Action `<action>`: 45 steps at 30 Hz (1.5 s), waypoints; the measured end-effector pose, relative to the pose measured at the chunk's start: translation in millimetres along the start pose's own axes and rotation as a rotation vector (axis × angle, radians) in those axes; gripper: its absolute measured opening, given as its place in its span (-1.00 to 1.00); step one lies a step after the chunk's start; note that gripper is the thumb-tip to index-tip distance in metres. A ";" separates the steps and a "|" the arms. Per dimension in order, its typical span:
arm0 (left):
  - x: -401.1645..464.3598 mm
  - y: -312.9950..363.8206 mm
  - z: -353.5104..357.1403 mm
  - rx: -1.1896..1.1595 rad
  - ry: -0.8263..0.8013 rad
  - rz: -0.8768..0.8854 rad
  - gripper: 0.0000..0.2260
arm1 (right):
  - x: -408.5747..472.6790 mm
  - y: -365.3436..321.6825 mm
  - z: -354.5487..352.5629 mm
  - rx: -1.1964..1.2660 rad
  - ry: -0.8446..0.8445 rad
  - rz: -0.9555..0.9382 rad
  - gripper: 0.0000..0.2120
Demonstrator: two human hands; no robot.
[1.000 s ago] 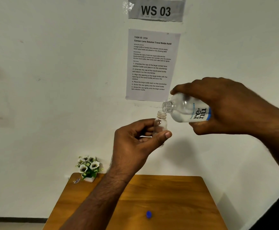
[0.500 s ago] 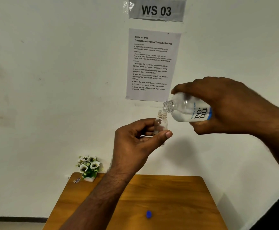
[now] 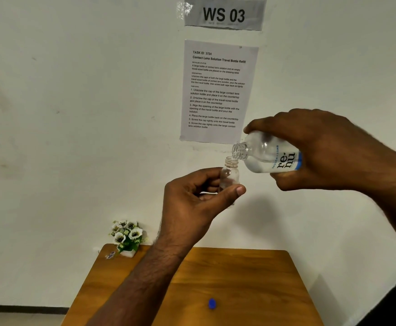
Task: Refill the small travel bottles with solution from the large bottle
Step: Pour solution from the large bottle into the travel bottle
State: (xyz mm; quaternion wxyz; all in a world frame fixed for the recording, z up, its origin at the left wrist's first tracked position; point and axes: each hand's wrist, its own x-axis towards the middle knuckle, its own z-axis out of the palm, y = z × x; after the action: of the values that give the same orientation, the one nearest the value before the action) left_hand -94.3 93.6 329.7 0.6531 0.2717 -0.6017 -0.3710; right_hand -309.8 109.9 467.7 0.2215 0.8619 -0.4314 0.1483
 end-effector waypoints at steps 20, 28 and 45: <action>-1.0 3.8 0.9 0.019 0.006 -0.002 -0.72 | -0.8 -1.1 -3.4 -0.011 0.006 0.001 -0.19; -1.1 5.4 -0.1 0.033 0.006 0.005 -0.71 | 0.3 -1.0 -3.8 -0.012 0.011 -0.003 -0.19; 0.1 4.6 -0.5 0.017 -0.009 0.030 -0.74 | 0.6 -1.3 -6.2 -0.019 0.008 -0.004 -0.20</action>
State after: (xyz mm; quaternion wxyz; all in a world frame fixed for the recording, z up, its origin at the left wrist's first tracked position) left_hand -93.1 96.1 333.4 0.6534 0.2667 -0.6117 -0.3574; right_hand -308.7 113.4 473.0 0.2315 0.8601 -0.4302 0.1471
